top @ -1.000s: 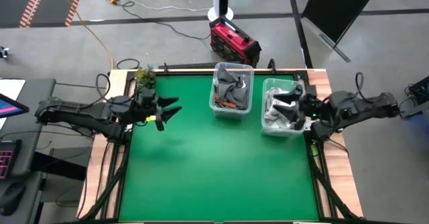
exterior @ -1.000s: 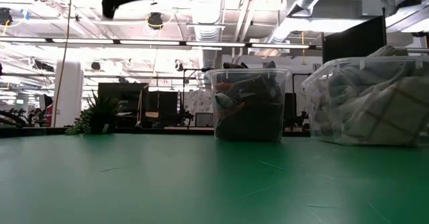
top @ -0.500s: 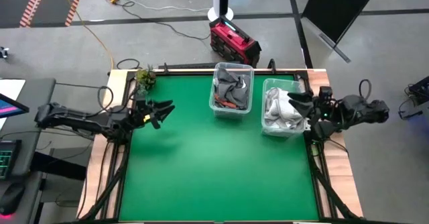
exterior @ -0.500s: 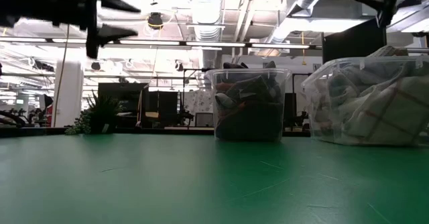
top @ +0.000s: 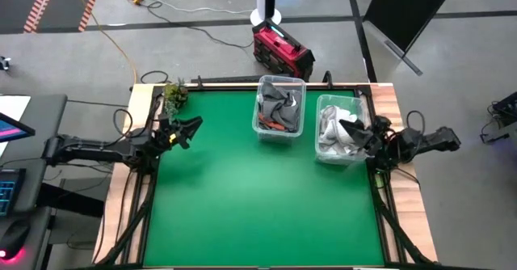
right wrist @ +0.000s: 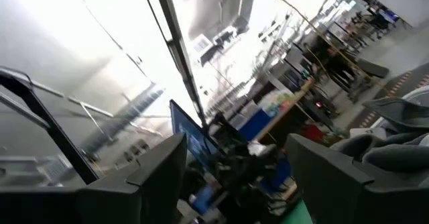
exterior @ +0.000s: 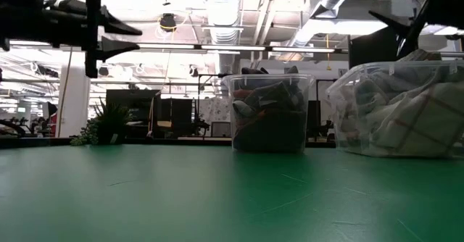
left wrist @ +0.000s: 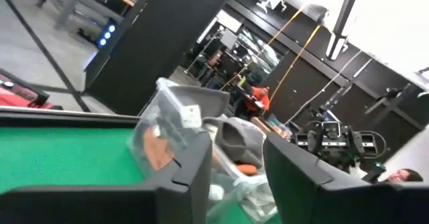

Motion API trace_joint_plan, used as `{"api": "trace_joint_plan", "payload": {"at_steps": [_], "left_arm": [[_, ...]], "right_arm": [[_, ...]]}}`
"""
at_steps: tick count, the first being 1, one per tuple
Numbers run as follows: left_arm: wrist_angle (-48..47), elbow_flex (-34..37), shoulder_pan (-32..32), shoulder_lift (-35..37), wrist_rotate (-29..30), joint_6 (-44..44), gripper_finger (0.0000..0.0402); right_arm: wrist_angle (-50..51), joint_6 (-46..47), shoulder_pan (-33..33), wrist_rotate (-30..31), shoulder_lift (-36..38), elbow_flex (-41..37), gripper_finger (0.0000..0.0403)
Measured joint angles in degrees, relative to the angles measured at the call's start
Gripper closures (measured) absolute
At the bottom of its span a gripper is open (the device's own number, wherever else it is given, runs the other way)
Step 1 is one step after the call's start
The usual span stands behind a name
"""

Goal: Sort towels by color in basket
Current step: Return to Home Position

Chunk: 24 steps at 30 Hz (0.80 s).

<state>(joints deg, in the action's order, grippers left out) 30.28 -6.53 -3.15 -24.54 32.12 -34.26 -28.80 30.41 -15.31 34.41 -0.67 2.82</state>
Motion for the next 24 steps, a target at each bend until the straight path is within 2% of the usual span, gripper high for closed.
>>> {"api": "trace_joint_plan", "payload": {"at_steps": [3,8,11,17,21,24], "left_arm": [[-0.1,2.4,-1.4,1.6,-0.9,-1.3,0.0294],[-1.0,5.8,-2.8,3.9,-4.6,-6.6,0.0333],[-3.6,5.8,-2.9,4.5,-5.7,-6.9,0.0356],[-4.4,5.9,-2.9,4.4,-6.1,-3.7,0.0385],[-9.0,5.9,-2.9,4.4,-6.1,0.6,0.039],[-16.2,6.0,-2.9,4.4,-6.1,5.6,0.039]], "right_arm": [[-5.0,0.1,0.0,0.0,0.0,-2.4,0.0117],[-4.5,-1.7,0.0,0.0,0.3,-2.3,0.0121],[-5.5,-2.4,0.0,0.0,0.6,-2.4,0.0131],[-6.3,-2.4,0.0,-0.9,0.5,-2.4,0.0142],[-3.9,-2.4,0.0,-1.0,0.5,-2.4,0.0142],[1.2,-8.3,0.0,-1.0,0.6,-2.4,0.0142]]}}
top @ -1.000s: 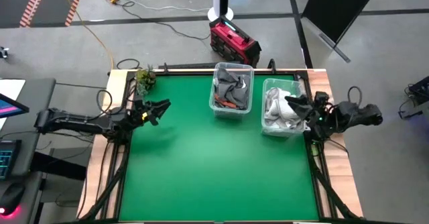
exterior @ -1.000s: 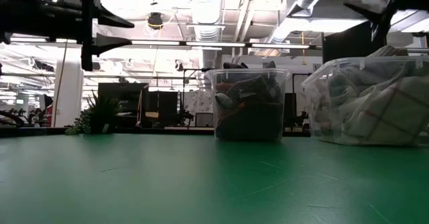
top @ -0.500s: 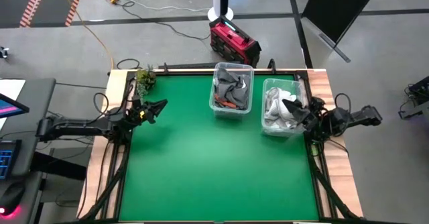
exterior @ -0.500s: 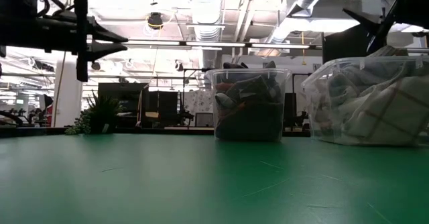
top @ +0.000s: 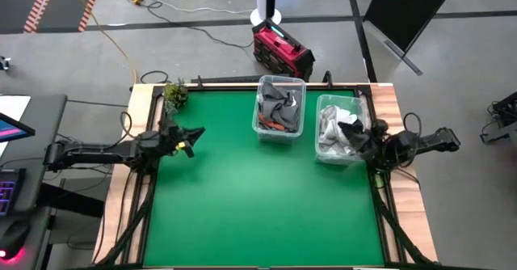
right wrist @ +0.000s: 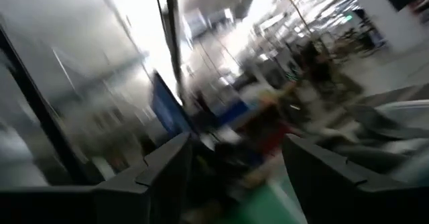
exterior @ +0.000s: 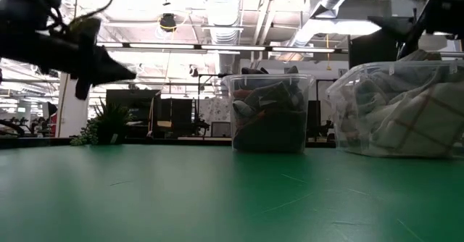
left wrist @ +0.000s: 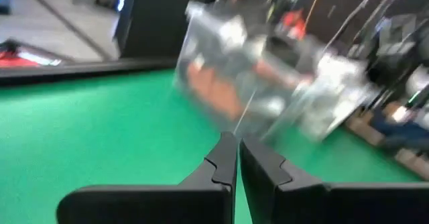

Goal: Sort towels by color in basket
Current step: Return to Home Position

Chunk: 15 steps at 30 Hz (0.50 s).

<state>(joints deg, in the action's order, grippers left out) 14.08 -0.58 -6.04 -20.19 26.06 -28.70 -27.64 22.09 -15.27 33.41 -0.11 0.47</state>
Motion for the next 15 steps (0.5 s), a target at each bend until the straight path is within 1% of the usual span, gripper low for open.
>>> {"api": "trace_joint_plan", "payload": {"at_steps": [2,4,7,10,15], "left_arm": [[-4.6,0.0,0.0,0.0,0.0,0.2,0.039],[-8.7,0.0,0.0,0.0,0.0,-2.7,0.039],[-9.3,-0.3,0.0,-0.1,0.2,-4.4,0.039],[-9.9,-1.2,0.0,0.0,0.2,-2.3,0.0391],[-9.9,-1.8,0.0,0.0,0.2,3.4,0.039]], "right_arm": [[4.8,-4.9,0.0,0.0,-0.1,0.0,0.0142],[9.5,-7.9,0.0,0.0,0.0,0.0,0.0143],[16.5,-8.5,0.0,-0.1,-0.1,0.0,0.0143],[22.7,-8.6,0.0,-0.1,-0.1,0.0,0.0143],[22.3,-8.6,0.0,-0.1,-1.1,0.0,0.0143]]}}
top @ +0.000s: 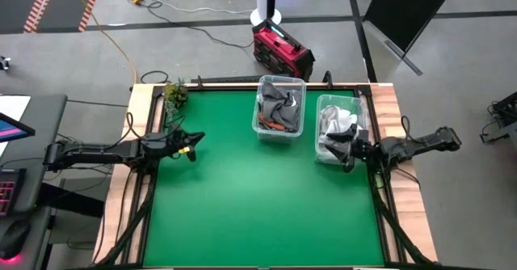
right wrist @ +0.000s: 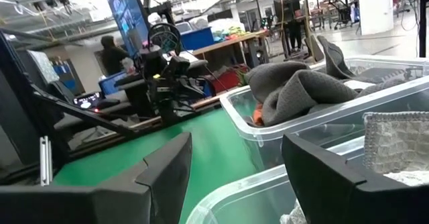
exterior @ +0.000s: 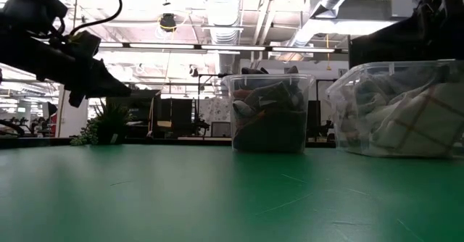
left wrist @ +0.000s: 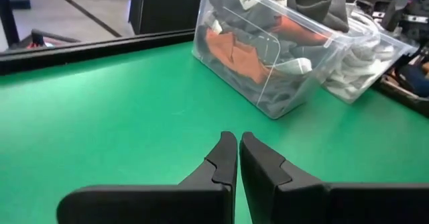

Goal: Sort towels by color in basket
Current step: Return to Home Position

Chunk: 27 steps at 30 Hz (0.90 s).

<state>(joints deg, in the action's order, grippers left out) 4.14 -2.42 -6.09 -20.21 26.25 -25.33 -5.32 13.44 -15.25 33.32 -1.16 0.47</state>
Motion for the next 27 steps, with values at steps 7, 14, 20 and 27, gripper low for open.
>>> {"api": "trace_joint_plan", "payload": {"at_steps": [7,14,20,27], "left_arm": [[-0.2,-0.1,0.0,0.0,0.0,0.7,0.039],[-0.3,-0.1,0.0,0.0,0.0,0.8,0.039],[-0.4,-0.1,0.0,0.0,0.0,0.8,0.039],[-0.4,-0.2,0.0,0.0,0.0,0.7,0.039]], "right_arm": [[0.3,0.0,0.0,0.0,0.0,0.0,0.0143],[0.4,0.0,0.0,0.0,0.0,0.0,0.0143],[0.4,0.1,0.0,0.0,0.0,0.0,0.0143],[0.5,0.1,0.0,0.0,0.0,0.0,0.0143]]}}
